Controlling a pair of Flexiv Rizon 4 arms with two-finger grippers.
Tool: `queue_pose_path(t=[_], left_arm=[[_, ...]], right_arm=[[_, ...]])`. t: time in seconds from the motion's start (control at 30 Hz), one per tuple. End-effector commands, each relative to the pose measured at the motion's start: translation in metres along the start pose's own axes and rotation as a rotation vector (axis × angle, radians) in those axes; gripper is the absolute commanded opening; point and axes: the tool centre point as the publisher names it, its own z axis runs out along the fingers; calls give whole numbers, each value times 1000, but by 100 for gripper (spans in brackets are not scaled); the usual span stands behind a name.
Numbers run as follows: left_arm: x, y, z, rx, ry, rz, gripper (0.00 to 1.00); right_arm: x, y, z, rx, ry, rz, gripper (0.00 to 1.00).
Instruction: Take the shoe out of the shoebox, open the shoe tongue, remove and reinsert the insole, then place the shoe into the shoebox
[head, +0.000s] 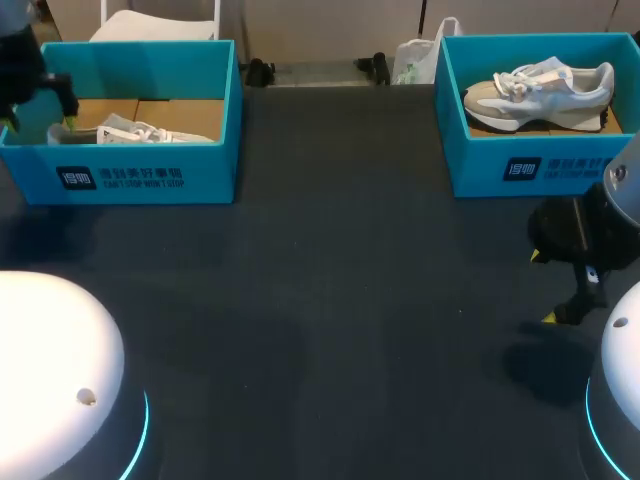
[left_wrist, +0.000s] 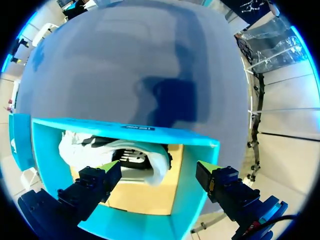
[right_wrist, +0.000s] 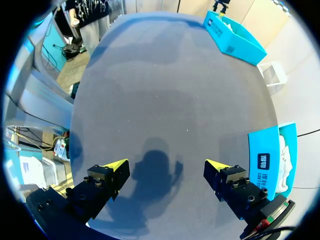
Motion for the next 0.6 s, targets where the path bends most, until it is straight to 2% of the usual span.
queue_pose_path(t=[0.03,0.2,0.6], left_arm=[[6,-14,-27,-13,-6,-6,100],[11,-21,-49,-5,-16,-8,100],[11,-21,-49,-5,-16,-8,100]], right_arm=[[1,0,0,0,-2,0,100],[1,0,0,0,-2,0,100],[1,0,0,0,-2,0,100]])
